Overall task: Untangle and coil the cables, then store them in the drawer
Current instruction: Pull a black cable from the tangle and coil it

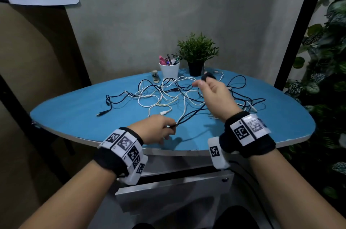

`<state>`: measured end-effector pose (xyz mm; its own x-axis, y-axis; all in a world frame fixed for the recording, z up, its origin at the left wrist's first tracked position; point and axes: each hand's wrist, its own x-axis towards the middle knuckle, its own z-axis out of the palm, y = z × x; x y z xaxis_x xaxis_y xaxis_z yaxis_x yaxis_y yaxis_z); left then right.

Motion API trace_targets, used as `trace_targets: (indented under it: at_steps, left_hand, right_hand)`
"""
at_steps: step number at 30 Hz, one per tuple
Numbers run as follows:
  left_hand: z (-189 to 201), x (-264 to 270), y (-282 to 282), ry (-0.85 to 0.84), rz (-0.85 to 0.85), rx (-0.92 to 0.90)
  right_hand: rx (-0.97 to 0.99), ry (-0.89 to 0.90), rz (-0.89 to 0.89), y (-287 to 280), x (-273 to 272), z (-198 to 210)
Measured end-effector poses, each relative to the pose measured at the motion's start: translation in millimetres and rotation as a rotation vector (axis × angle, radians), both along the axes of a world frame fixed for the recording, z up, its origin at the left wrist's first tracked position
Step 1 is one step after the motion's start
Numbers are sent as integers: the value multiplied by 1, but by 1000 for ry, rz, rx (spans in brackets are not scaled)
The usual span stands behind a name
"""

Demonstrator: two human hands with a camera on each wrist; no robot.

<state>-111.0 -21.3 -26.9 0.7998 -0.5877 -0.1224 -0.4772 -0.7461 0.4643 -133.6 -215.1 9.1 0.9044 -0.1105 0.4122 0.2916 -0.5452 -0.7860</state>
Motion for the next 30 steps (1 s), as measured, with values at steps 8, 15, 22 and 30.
trace_targets:
  at_steps: [8,15,22,30]
  left_hand:
    - [33,22,7,-503,112,-322]
    - [60,39,12,-789,213,-468]
    - [43,30,8,-568,307,-176]
    - [2,10,-13,-284,86,66]
  right_hand:
    - [-238,252,87,6,0,-8]
    - [-205,265,249,9,-8,-14]
    - [575,161,443,7,-10,1]
    - [1058,-33,390,-1,-1,14]
